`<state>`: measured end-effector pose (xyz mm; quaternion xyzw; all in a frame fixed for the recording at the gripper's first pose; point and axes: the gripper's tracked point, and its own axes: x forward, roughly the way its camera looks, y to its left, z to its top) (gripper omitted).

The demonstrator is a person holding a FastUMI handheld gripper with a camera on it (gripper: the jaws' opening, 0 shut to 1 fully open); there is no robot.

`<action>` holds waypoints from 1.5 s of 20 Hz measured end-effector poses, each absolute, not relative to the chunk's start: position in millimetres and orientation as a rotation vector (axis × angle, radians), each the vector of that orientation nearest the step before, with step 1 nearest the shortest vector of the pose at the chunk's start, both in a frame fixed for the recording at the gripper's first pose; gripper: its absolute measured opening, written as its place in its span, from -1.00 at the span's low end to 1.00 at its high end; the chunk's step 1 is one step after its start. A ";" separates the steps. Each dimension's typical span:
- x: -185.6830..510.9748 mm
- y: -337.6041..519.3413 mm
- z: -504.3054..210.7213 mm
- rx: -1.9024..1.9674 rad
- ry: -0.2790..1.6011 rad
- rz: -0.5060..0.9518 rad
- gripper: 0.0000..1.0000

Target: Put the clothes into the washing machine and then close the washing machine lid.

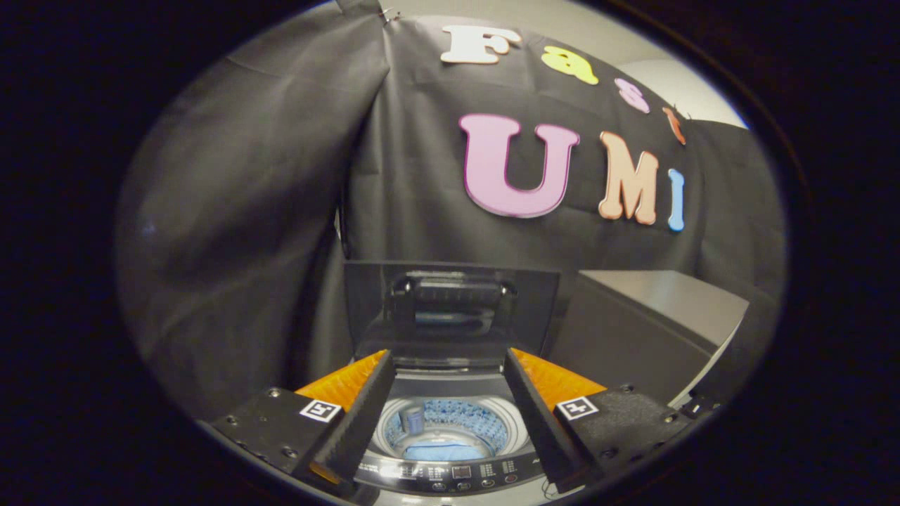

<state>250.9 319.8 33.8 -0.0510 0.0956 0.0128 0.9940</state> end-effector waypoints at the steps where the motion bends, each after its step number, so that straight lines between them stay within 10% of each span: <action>1: 248.0 320.3 47.6 -0.092 0.166 0.022 0.91; 16: 301.6 307.4 178.3 0.031 -0.061 0.074 0.89; 30: 486.3 331.1 120.2 -0.167 -0.039 0.127 0.90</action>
